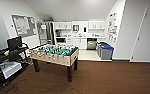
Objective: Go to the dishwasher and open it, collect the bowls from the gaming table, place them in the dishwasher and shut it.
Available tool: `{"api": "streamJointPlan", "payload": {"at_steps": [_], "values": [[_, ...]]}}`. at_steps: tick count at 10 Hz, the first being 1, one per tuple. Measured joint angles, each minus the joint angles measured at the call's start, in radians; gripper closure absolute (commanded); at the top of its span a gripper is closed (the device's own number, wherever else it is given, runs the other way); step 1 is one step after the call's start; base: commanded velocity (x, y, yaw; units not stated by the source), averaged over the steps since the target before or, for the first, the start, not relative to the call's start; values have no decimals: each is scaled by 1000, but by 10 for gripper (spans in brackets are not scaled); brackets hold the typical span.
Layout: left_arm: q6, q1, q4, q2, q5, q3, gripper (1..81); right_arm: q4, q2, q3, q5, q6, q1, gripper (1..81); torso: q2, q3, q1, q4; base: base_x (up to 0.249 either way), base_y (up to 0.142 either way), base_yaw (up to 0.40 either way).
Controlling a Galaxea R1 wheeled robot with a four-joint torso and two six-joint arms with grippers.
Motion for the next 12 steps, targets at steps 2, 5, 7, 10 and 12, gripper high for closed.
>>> {"api": "streamJointPlan", "payload": {"at_steps": [2, 5, 7, 10, 12], "values": [[0, -1, 0, 3, 0, 0, 811, 0, 0, 0, 0, 0, 0, 811, 0, 0, 0, 0, 109, 0, 0], [0, 4, 0, 3, 0, 0, 811, 0, 0, 0, 0, 0, 0, 811, 0, 0, -1, 0, 109, 0, 0], [0, -2, 0, 3, -3, 0, 811, -1, 1, -2, -1, 0, 3, 811, 0, 0, -1, 0, 109, -81, 0], [0, -1, 0, 4, 0, -3, 811, -1, -4, -7, 2, 1, 5, 811, 0, 0, -1, 0, 109, -80, 0], [0, 0, 0, 5, -2, 5, 811, -3, 2, -8, -2, 0, 4, 811, 0, 0, -1, 0, 109, -81, 0]]}}
